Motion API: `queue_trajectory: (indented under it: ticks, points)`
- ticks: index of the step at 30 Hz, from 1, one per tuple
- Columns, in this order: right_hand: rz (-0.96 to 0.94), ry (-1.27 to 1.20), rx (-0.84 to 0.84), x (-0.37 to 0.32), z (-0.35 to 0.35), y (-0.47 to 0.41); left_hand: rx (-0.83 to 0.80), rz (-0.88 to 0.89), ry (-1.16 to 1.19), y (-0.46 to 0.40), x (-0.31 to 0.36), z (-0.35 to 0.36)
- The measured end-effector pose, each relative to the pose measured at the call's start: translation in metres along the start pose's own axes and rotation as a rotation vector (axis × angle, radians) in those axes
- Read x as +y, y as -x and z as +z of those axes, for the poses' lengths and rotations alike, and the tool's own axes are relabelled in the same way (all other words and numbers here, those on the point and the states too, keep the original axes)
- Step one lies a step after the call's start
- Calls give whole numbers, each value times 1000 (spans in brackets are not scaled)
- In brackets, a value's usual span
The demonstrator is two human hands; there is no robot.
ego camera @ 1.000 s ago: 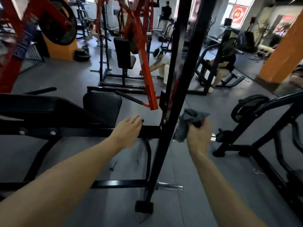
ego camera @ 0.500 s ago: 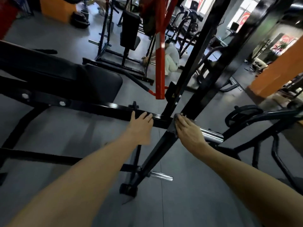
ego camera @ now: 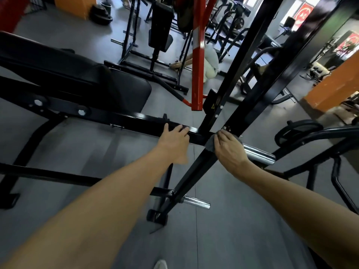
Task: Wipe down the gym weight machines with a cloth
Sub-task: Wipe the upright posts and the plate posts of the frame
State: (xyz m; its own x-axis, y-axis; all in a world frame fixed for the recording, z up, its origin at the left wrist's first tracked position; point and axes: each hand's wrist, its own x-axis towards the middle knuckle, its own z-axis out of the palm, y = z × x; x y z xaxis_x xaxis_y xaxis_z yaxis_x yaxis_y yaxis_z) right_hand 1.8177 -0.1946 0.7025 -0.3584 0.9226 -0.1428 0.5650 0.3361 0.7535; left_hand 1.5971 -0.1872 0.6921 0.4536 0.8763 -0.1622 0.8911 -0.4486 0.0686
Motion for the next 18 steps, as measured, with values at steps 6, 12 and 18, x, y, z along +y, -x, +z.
queue_trajectory:
  ticks: [6,12,18]
  points:
    - [384,-446,9,-24,-21,-38,67,18,22,0,-7,-4]
    - [371,-642,229,-72,-20,-52,136,34,-37,-9,-16,-5]
    - [19,-65,13,-3,-7,-17,6,68,-37,-5,-17,-14]
